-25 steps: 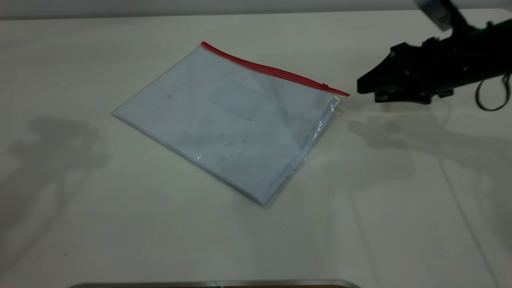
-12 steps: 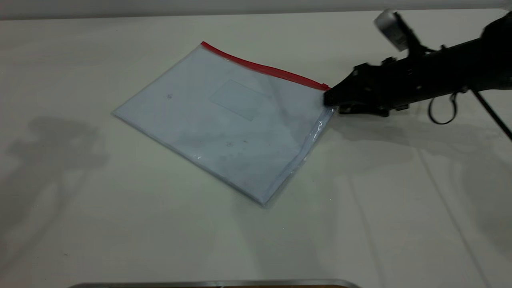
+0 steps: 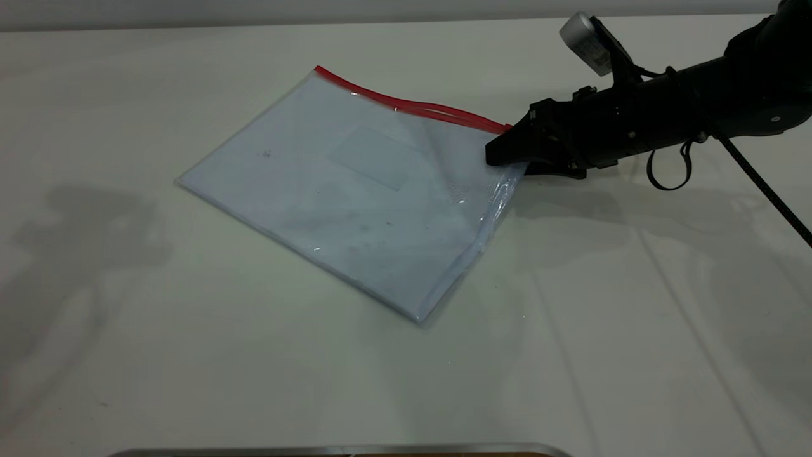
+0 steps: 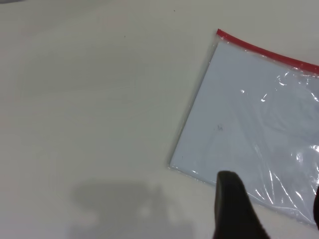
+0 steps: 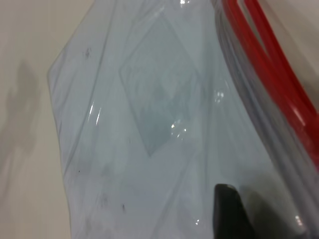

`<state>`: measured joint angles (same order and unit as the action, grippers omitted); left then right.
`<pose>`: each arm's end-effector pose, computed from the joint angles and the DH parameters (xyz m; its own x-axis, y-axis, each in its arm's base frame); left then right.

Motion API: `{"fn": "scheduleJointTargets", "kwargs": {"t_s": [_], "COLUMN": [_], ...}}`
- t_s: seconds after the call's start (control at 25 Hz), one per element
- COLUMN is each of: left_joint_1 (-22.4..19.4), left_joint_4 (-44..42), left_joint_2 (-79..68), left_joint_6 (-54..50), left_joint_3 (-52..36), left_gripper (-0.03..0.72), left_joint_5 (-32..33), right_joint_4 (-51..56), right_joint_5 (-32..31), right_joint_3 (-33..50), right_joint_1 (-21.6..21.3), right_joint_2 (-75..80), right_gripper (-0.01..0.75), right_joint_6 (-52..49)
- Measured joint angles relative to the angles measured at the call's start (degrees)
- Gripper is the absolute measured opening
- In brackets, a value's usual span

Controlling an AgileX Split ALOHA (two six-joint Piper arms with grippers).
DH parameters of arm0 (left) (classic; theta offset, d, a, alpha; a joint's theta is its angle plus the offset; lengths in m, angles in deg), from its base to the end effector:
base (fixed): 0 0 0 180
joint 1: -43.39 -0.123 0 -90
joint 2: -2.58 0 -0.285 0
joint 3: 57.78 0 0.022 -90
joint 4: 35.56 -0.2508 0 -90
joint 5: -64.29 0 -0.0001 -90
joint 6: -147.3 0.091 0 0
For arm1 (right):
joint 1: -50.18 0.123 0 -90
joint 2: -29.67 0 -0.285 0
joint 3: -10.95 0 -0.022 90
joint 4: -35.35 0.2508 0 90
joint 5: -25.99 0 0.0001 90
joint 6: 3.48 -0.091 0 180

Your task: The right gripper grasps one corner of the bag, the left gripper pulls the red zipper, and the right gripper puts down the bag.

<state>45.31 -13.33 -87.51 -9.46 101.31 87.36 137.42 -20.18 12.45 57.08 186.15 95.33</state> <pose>0.3081 -0.0239 0.2778 -0.6682 0.0679 -0.7409 0.1732 0.9827 -0.0662 0.4014 0.1133 -0.0407 -0.8810 -0.0029 -0.4731 -0.3557 0.6633 0.6584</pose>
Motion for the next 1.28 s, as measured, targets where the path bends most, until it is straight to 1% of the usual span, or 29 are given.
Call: {"fn": "scheduleJointTargets", "kwargs": {"t_s": [0.08,0.16,0.2,0.24,0.32,0.4,0.44,0.52,0.64,0.68,0.72,0.84,0.88,1.08,1.2,1.28], "left_joint_1": [0.0,0.0,0.0,0.0,0.0,0.0,0.0,0.0,0.0,0.0,0.0,0.1,0.2,3.2,5.8,7.2], "left_joint_4": [0.0,0.0,0.0,0.0,0.0,0.0,0.0,0.0,0.0,0.0,0.1,0.5,0.9,5.1,9.8,13.9], "left_joint_2": [0.0,0.0,0.0,-0.1,-0.2,-0.8,-1.1,-2.2,-4.6,-5.7,-6.8,-11.2,-12.9,-21.6,-27.2,-30.9], "left_joint_6": [0.0,0.0,0.0,0.0,0.0,0.0,0.0,0.0,0.3,0.7,1.0,2.4,3.3,12.8,22.5,31.0], "left_joint_3": [0.0,0.0,0.0,0.0,0.0,0.0,0.0,0.0,0.0,0.0,0.1,1.9,3.0,10.4,15.3,18.6], "left_gripper": [0.447,0.447,0.447,0.447,0.447,0.447,0.447,0.447,0.447,0.447,0.447,0.447,0.447,0.447,0.447,0.447], "left_joint_5": [0.0,0.0,0.0,0.0,0.0,-0.1,-0.1,-0.2,-0.9,-1.5,-1.8,-2.1,-2.0,1.2,4.7,8.0], "right_joint_4": [0.0,0.1,0.2,0.2,0.0,-3.1,-6.7,-17.4,-35.4,-40.1,-42.4,-42.6,-41.6,-36.2,-35.5,-35.3], "right_joint_5": [0.0,-0.1,-0.3,-0.7,-2.7,-5.7,-6.9,-7.9,-5.5,-3.2,-0.2,7.7,8.8,10.4,11.9,12.8], "right_joint_3": [0.0,0.0,-0.1,-0.5,-0.6,-0.8,-0.9,-1.0,-1.0,-0.9,-0.7,-0.5,-0.5,-0.5,-0.5,-0.5], "right_joint_1": [0.5,1.0,1.1,1.3,1.9,3.2,4.0,5.0,4.5,3.8,3.1,2.4,2.6,7.6,9.7,10.5], "right_joint_2": [0.0,0.0,0.0,0.1,0.1,0.0,-0.4,-1.8,-6.1,-8.0,-10.2,-16.1,-17.6,-21.2,-21.2,-21.2], "right_gripper": [0.31,0.141,0.078,0.043,0.035,0.035,0.035,0.035,0.034,0.034,0.034,0.034,0.034,0.033,0.033,0.033], "right_joint_6": [0.1,0.2,0.2,0.2,0.2,0.2,-0.7,-4.2,-12.3,-14.5,-15.9,-15.2,-13.7,-9.2,-8.4,-8.1]}}
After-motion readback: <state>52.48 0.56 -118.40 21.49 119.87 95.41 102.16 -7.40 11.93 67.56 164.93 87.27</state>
